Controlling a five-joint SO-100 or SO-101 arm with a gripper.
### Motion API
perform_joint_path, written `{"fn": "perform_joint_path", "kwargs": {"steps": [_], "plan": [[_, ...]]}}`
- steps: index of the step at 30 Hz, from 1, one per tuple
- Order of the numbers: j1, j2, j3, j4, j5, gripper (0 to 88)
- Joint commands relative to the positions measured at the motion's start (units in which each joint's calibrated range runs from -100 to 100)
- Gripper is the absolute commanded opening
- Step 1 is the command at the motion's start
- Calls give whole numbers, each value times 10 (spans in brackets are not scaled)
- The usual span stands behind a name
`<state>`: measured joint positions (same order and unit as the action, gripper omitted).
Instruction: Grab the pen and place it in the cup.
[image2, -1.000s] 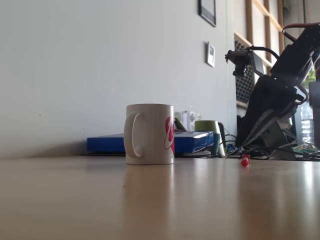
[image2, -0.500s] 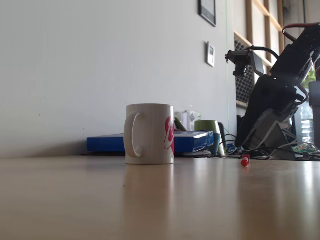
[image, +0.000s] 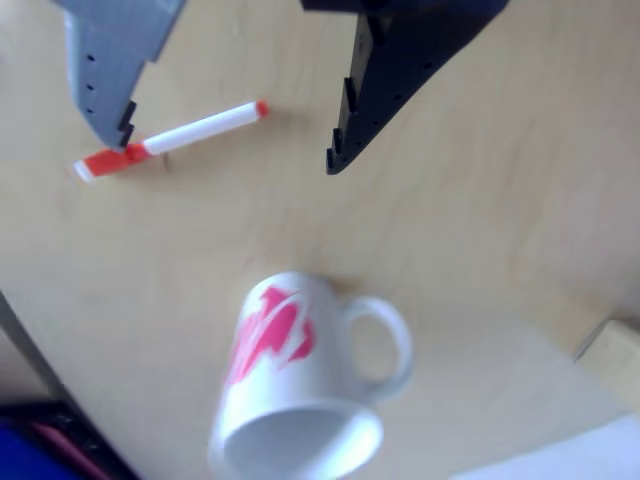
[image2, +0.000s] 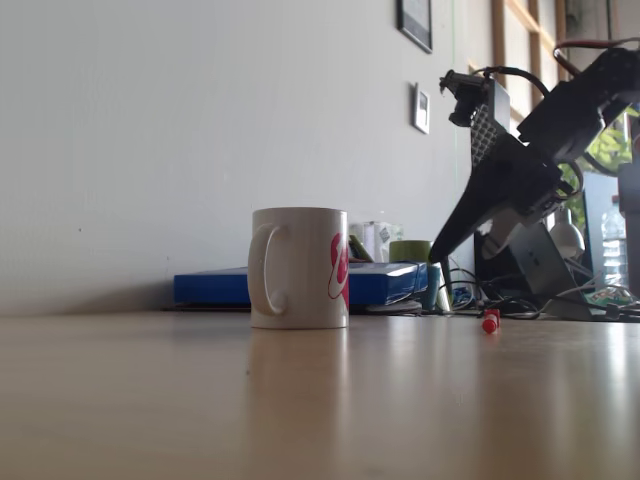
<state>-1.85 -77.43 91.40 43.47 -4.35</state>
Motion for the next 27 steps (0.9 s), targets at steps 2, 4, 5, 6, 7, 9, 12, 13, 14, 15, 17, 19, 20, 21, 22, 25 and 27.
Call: {"fn": "perform_joint_path", "kwargs": {"steps": [2,4,5,6,7,9,12,13,14,15,17,19,20,21,22,25,27], "plan": [[50,212,-95,-107,-15,439],[66,281,-142,-114,-30,441],[72,310,-167,-111,-38,448],[77,336,-189,-107,-50,465],[81,358,-210,-98,-63,490],[84,395,-250,-70,-85,542],[84,437,-313,-4,-129,585],[84,448,-334,17,-141,585],[84,459,-354,39,-151,585],[84,471,-373,58,-158,585],[81,495,-405,91,-170,585],[81,520,-429,116,-185,585],[81,533,-441,127,-194,585],[82,545,-449,133,-204,585],[83,559,-456,139,-215,585],[81,591,-470,155,-249,585],[81,608,-479,158,-266,585]]}}
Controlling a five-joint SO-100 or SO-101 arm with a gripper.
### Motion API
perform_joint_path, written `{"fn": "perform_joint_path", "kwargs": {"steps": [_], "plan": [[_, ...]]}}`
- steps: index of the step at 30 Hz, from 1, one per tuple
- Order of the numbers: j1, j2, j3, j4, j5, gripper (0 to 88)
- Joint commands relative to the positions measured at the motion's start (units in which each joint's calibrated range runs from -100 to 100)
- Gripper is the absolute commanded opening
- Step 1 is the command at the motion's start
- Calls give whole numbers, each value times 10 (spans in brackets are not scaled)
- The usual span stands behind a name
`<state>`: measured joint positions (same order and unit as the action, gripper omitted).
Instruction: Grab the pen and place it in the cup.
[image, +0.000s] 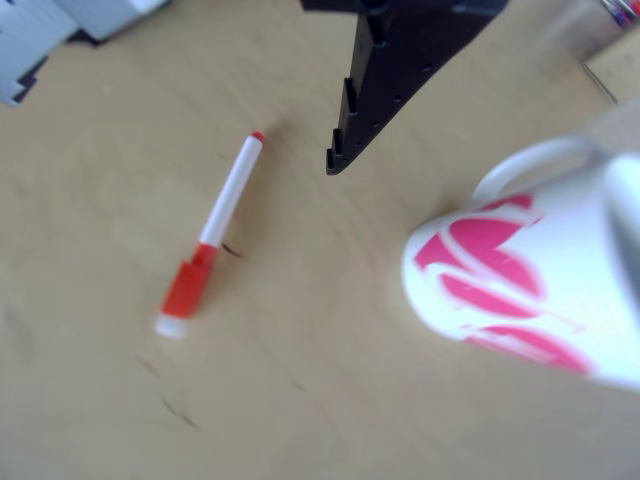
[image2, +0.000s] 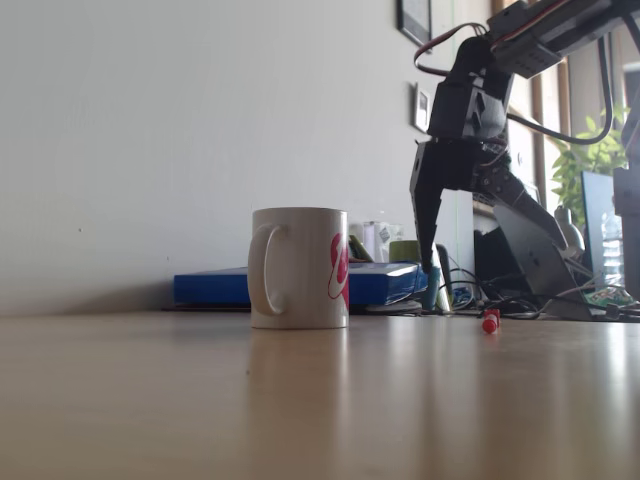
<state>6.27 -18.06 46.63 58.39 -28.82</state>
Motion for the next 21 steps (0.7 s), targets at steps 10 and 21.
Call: {"fn": "perform_joint_path", "kwargs": {"steps": [10,21], "plan": [[24,96,-79,2,-40,580],[44,256,-146,-7,-45,578]]}}
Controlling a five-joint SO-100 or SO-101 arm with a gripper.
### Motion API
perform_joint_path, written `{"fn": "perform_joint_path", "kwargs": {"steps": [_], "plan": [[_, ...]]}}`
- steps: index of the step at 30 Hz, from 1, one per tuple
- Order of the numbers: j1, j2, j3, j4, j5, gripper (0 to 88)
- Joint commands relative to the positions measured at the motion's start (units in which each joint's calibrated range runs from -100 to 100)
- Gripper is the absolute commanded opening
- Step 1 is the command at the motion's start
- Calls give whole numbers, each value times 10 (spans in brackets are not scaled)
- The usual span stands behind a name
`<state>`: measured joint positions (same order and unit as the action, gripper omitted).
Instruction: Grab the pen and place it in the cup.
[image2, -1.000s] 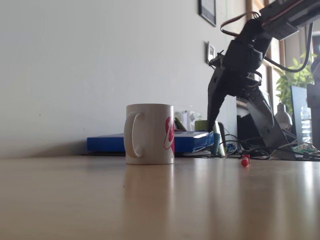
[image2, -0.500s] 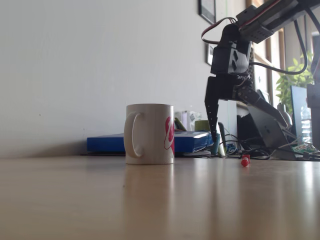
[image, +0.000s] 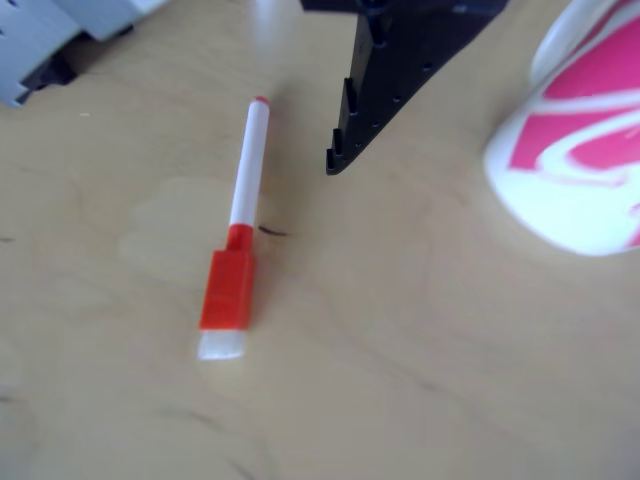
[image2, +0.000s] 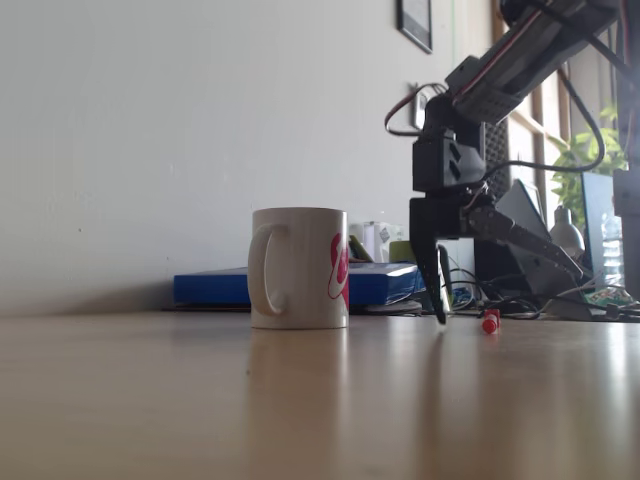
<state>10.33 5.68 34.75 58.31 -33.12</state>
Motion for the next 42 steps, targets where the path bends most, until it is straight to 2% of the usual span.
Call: {"fn": "perform_joint_path", "kwargs": {"steps": [1,11,17,19,34,36,39,42], "plan": [[4,26,-34,-4,-3,578],[2,42,-46,-2,-9,566],[3,57,-69,18,-5,368],[4,59,-82,31,-4,330],[9,59,-71,36,-3,321],[9,59,-70,35,3,280],[10,59,-74,34,6,172],[11,59,-75,33,6,124]]}}
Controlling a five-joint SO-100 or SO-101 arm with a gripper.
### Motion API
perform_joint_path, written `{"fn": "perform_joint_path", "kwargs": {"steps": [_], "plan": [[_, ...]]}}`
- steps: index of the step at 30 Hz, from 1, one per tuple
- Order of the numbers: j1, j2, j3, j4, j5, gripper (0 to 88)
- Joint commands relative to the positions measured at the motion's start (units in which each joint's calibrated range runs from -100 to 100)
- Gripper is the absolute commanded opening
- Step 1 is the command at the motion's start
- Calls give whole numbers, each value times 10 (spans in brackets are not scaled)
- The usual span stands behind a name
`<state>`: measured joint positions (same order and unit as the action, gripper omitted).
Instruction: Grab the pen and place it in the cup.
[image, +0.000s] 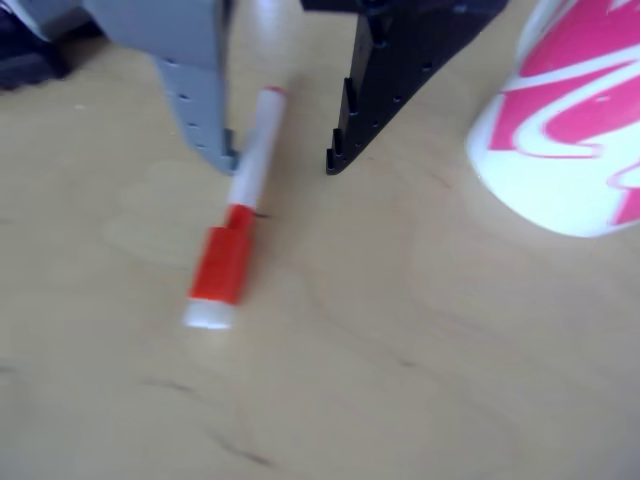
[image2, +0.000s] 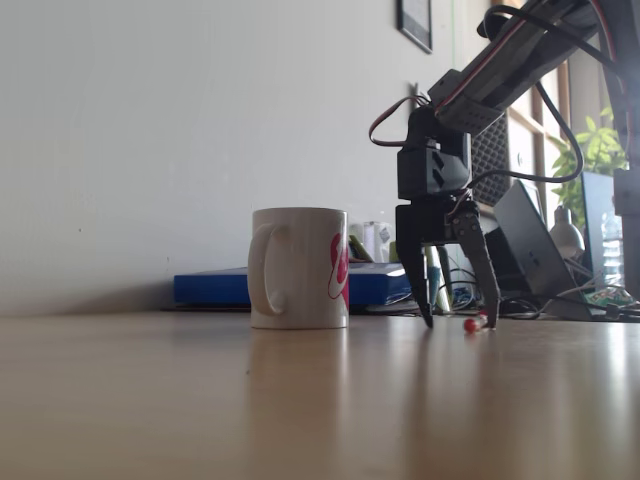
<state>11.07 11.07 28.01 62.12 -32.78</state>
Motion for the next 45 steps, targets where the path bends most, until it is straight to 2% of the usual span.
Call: {"fn": "perform_joint_path", "kwargs": {"steps": [1,4,7,8,25,31,38,45], "plan": [[3,5,-8,-5,3,123],[8,5,-8,-5,2,118],[8,5,-8,-9,2,10],[8,5,-8,-9,2,5],[10,-46,-23,1,6,10],[11,-146,-68,44,64,10],[6,-204,-124,33,129,10],[1,-229,-157,-75,198,10]]}}
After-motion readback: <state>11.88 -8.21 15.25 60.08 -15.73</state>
